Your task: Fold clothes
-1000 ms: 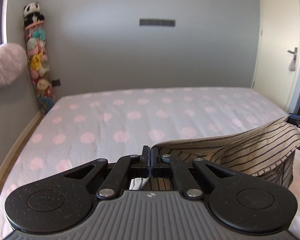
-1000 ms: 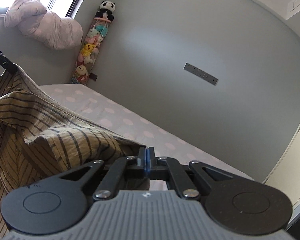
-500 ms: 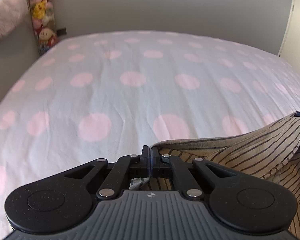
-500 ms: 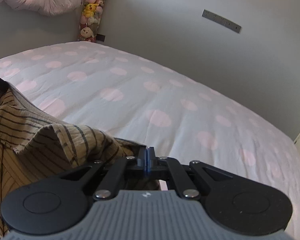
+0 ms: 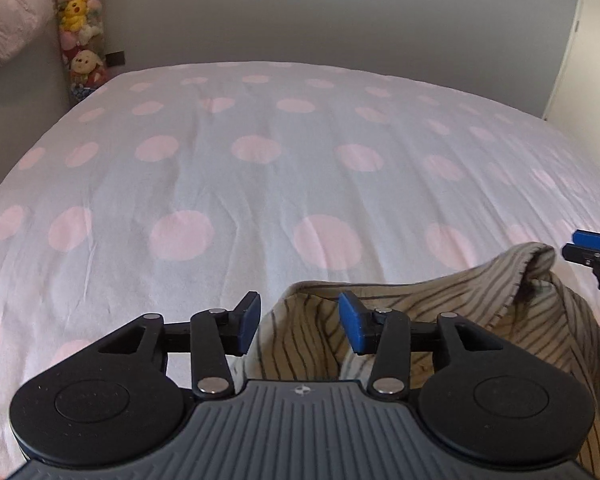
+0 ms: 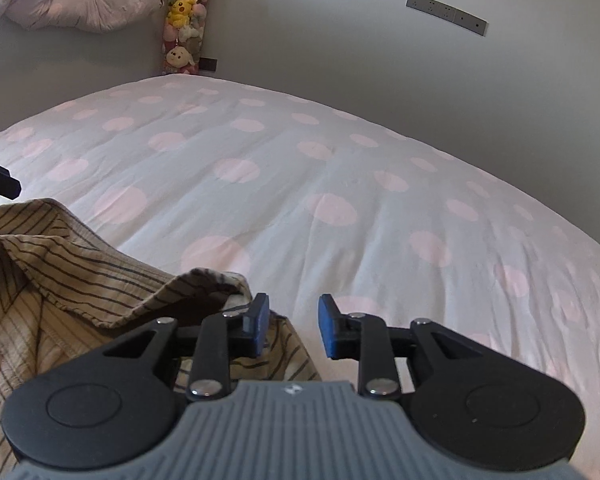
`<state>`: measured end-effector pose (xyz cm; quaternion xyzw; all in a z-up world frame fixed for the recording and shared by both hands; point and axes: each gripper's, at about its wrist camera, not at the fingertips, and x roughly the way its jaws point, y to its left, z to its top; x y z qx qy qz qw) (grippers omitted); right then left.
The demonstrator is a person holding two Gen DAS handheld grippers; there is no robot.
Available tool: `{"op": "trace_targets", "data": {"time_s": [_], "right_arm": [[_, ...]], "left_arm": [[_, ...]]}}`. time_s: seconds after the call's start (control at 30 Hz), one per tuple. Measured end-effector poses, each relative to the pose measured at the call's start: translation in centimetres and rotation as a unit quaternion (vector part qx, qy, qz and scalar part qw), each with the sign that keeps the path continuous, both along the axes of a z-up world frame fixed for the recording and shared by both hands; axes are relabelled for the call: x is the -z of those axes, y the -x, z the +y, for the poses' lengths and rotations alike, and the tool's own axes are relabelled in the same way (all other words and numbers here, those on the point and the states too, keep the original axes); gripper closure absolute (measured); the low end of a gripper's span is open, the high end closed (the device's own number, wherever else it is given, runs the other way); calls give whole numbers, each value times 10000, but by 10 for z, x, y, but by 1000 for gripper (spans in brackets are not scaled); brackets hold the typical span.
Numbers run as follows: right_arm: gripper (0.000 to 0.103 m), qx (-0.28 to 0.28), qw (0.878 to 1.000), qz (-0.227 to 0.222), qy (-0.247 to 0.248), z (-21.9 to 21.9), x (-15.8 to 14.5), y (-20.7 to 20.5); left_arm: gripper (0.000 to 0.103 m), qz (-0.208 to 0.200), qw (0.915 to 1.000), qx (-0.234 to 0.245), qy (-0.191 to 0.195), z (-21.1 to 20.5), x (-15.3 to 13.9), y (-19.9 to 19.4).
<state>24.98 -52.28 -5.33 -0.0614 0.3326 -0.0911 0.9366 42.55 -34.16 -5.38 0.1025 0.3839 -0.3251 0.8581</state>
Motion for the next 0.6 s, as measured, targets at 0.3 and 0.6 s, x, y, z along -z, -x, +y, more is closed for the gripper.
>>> {"op": "trace_targets", "data": {"time_s": [0.3,0.6], "right_arm": [[50,-421,9988,218,-142,11,11,-2],[93,-488,9930,691,-819,-5,33,-35]], "left_arm": [[51,-503,9873,1038,-1092,-39,30,41],[102,116,9876,1051,-1160,-66,50,5]]}}
